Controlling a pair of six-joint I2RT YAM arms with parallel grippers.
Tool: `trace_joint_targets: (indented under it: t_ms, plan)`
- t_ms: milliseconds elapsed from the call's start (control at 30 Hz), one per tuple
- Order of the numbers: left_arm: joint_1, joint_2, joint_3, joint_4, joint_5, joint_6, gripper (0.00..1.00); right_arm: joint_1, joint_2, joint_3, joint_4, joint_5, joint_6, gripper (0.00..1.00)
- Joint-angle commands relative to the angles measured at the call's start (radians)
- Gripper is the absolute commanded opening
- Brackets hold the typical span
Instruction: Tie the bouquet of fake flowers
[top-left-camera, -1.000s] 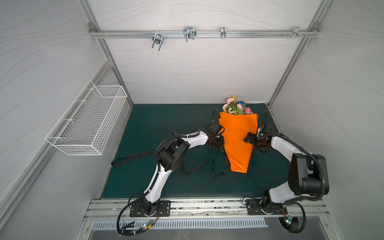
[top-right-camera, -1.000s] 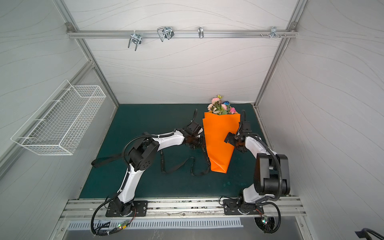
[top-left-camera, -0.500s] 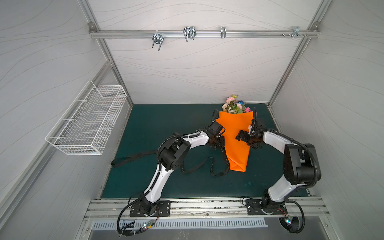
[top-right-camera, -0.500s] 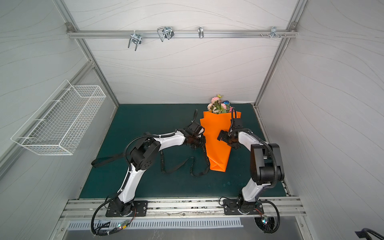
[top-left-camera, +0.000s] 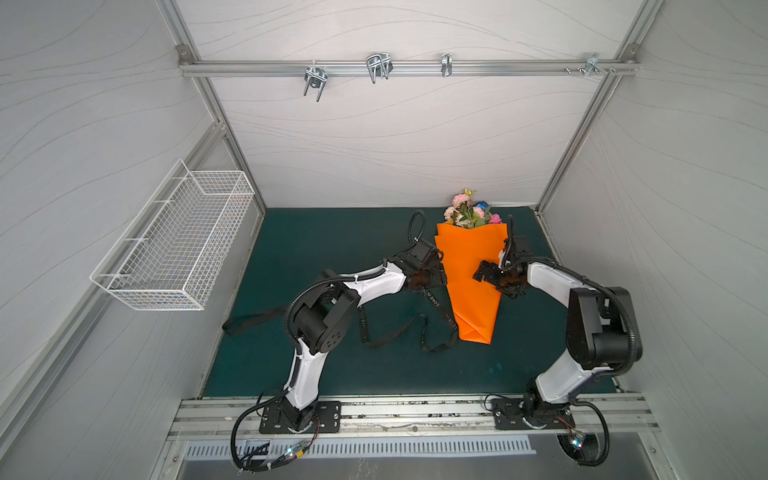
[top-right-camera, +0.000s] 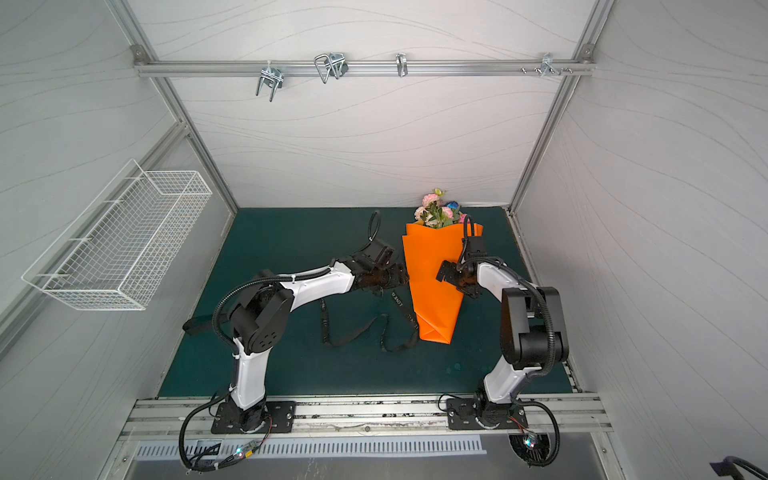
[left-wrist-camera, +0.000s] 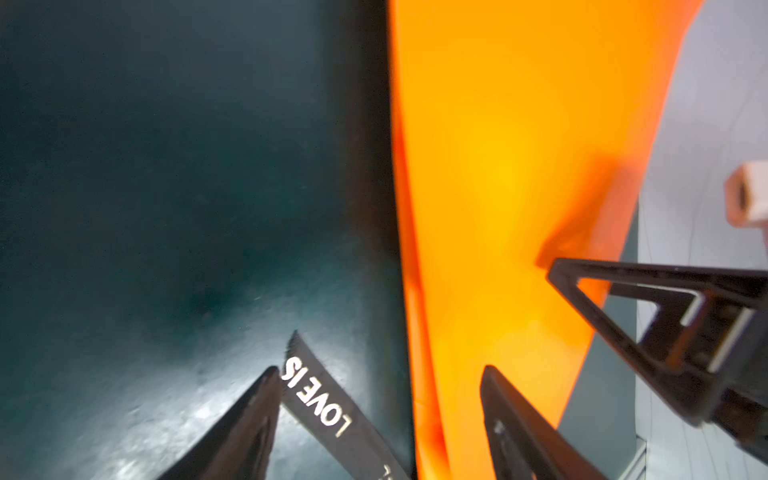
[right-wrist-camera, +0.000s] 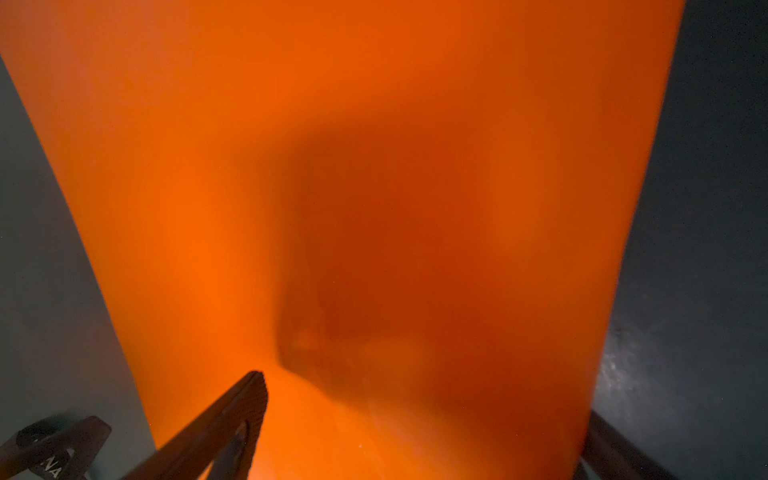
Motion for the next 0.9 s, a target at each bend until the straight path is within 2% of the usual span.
trace_joint_targets:
  t_ms: [0,100,233,467,600,733,867]
  plan:
    - [-0.007,0.073,0.082,0.028,0.06,0.035,0.77,0.004,0.011,0.025,-0.024,-0.009,-0.01,0.99]
    - [-0.007,0.132,0.124,0.013,0.09,0.036,0.73,0.007,0.01,0.029,-0.032,-0.012,-0.007,0.99]
    - [-0.007,0.198,0.169,-0.013,0.105,0.037,0.63,0.013,0.002,0.03,-0.042,-0.023,-0.004,0.99]
    - [-0.006,0.263,0.202,-0.022,0.131,0.027,0.3,0.027,-0.011,0.043,-0.051,-0.054,-0.009,0.99]
    - [-0.007,0.285,0.213,-0.012,0.153,0.017,0.17,0.055,0.028,0.077,-0.051,-0.079,-0.02,0.99]
    - [-0.01,0.311,0.223,-0.014,0.167,0.011,0.02,0.098,0.094,0.141,-0.08,-0.052,-0.029,0.99]
    - [-0.013,0.323,0.222,-0.009,0.18,0.005,0.0,0.126,0.176,0.221,-0.124,-0.028,-0.044,0.99]
